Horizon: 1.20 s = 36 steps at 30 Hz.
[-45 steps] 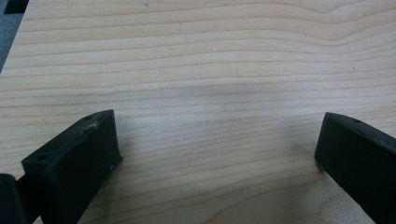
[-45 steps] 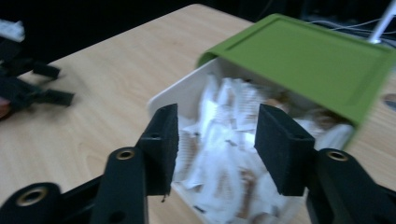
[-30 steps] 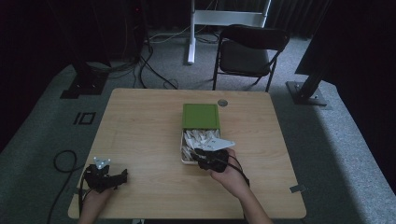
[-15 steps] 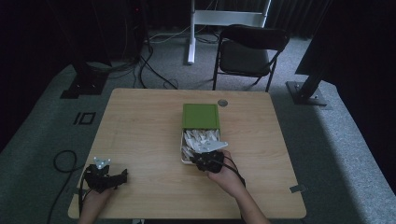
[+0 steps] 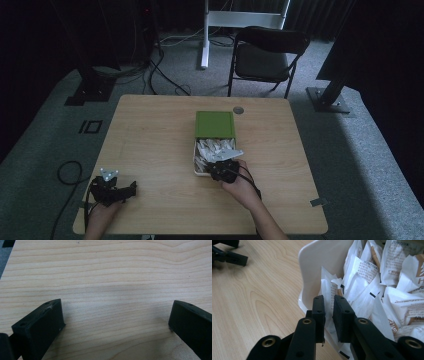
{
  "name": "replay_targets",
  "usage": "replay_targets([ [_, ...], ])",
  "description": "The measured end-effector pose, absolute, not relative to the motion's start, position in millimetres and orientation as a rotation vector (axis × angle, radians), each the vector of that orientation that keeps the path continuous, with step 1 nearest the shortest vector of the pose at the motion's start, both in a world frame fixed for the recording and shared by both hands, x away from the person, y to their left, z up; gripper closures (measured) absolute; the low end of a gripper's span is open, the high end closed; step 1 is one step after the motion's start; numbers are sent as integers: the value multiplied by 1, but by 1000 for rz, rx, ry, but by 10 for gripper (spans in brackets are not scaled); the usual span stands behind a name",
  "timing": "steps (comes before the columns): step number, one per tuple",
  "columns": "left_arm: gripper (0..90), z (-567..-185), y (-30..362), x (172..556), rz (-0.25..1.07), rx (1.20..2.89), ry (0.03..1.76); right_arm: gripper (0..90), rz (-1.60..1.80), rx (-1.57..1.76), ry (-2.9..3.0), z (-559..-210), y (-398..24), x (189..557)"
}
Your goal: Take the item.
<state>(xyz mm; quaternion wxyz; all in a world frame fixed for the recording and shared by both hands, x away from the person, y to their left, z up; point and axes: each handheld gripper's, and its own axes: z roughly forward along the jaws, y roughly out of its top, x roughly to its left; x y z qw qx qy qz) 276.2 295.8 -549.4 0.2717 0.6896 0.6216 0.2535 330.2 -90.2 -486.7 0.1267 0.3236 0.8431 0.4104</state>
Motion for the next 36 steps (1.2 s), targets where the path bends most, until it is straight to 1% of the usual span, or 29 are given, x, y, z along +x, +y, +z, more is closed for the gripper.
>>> replay_targets([
  [10,7,-549,296,276,683,1857,1673,783,1120,914,2462,-486,-74,330],
  [13,7,-549,296,276,682,1857,1674,765,1111,935,2467,-489,-73,332],
  [18,7,-549,296,276,683,1857,1674,766,1094,957,2463,-491,-74,334],
  [24,7,-549,296,276,683,1857,1673,794,1036,962,2458,-492,-70,335],
  [25,7,-549,296,276,683,1857,1673,852,1006,984,2444,-492,-70,335],
  [26,7,-549,296,276,683,1857,1673,852,1006,984,2444,-492,-70,335],
  [27,7,-549,296,276,683,1857,1673,870,1011,1005,2437,-492,-70,336],
  [36,7,-549,296,276,683,1857,1674,884,1047,1032,2423,-482,-77,334],
])
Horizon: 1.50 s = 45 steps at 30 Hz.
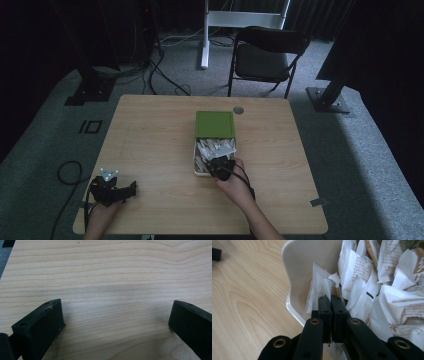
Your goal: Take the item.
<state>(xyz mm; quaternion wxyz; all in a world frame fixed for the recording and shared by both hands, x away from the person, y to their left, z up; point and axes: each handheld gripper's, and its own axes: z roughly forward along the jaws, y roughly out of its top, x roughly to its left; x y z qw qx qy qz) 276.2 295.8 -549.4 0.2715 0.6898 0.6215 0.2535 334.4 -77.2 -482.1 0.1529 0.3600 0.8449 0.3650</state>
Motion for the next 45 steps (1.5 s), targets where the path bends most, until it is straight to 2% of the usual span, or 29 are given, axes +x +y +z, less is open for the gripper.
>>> replay_targets([
  [5,7,-549,296,276,683,1856,1673,886,1091,1042,2420,-474,-83,333],
  [30,7,-549,296,276,682,1856,1674,887,1436,994,2130,-386,-136,318],
  [37,7,-549,296,276,682,1856,1674,887,1415,1057,2040,-382,-159,328],
  [45,7,-549,296,276,683,1857,1673,886,1350,1170,1965,-396,-181,347],
])
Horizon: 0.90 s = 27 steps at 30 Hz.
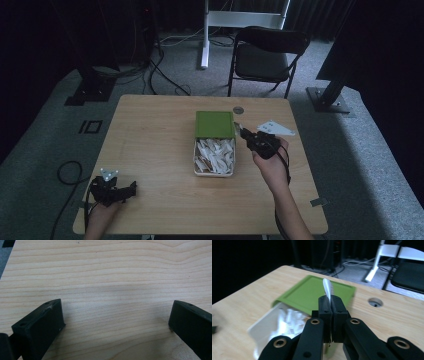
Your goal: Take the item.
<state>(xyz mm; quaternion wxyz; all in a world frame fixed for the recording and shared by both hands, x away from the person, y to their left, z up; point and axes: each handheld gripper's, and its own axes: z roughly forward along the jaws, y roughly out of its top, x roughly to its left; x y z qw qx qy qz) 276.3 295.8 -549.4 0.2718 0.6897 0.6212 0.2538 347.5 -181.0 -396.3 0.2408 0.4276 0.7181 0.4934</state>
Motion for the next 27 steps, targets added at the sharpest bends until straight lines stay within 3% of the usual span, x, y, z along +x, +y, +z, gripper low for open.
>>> replay_targets([
  [27,7,-549,296,276,683,1856,1673,886,1248,1624,1957,-506,-222,412],
])
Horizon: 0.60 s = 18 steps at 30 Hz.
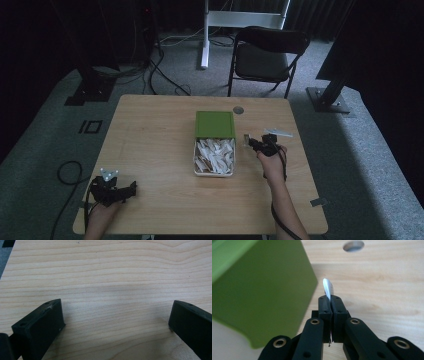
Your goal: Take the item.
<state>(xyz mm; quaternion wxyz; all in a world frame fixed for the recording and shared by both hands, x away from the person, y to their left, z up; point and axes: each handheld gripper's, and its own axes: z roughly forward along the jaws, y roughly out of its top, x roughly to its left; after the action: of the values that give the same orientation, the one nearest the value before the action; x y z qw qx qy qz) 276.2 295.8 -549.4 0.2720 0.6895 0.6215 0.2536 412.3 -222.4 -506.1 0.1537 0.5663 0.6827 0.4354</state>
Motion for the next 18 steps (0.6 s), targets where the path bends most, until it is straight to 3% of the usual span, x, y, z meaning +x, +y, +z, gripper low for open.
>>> replay_targets([
  [18,7,-549,296,276,683,1856,1673,863,982,1710,1952,-532,-256,424],
])
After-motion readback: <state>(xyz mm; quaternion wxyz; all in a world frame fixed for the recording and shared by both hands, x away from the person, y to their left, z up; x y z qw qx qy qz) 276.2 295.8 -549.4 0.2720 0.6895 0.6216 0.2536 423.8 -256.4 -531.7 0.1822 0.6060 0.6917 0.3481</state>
